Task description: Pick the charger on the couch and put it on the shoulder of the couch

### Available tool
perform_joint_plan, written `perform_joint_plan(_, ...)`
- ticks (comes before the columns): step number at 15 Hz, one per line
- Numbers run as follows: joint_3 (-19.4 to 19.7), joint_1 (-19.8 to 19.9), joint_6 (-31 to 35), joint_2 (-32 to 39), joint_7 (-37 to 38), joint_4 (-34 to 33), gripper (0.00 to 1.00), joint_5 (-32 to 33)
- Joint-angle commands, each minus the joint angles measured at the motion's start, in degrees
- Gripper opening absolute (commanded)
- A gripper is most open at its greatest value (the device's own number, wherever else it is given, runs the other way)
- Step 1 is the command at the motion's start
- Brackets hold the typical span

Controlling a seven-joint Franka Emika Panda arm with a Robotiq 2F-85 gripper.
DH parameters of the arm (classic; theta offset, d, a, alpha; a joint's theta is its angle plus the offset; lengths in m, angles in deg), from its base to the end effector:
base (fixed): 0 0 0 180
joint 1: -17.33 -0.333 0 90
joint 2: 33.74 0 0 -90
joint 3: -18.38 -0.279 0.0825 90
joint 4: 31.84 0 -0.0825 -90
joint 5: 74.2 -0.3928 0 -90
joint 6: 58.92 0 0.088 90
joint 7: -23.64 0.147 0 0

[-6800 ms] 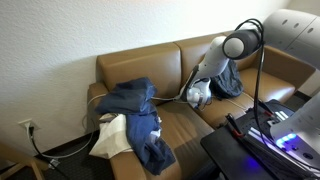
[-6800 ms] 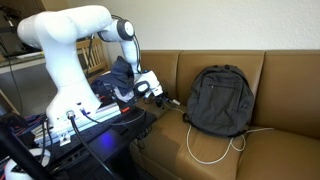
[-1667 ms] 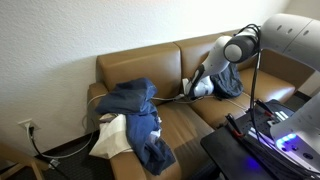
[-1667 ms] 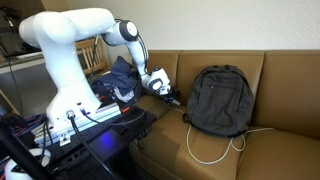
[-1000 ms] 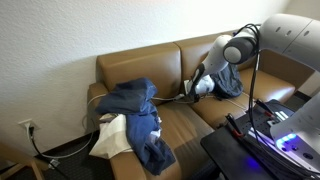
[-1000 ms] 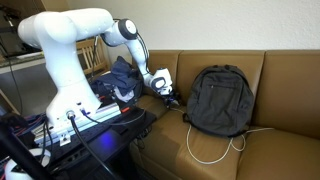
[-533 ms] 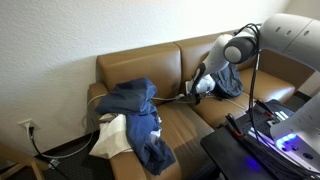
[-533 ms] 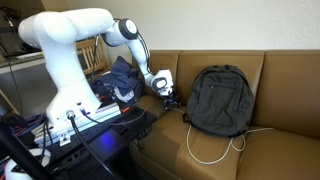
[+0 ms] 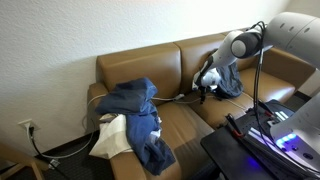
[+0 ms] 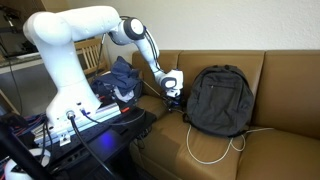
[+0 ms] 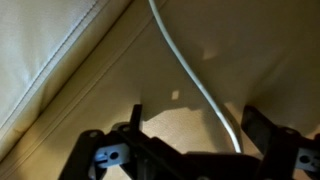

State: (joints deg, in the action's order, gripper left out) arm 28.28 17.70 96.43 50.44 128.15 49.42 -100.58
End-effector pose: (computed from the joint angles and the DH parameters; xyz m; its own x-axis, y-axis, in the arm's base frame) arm 0.5217 -0.1188 -0.2302 -0.6583 -0.7493 0.0727 -0.7413 0.6620 0.1110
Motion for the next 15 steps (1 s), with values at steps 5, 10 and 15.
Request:
perform_joint_plan(5, -2.11, 5.41, -4.20, -0.34, 5.06, -1.34, 0.54, 6.25)
perform_joint_plan(10, -1.23, 4.89, -3.52, 0.48, 9.98, -2.43, 0.19, 8.68)
perform_joint_plan(15, -1.67, 5.41, -3.38, 0.11, 17.67, -2.03, 0.00, 16.51)
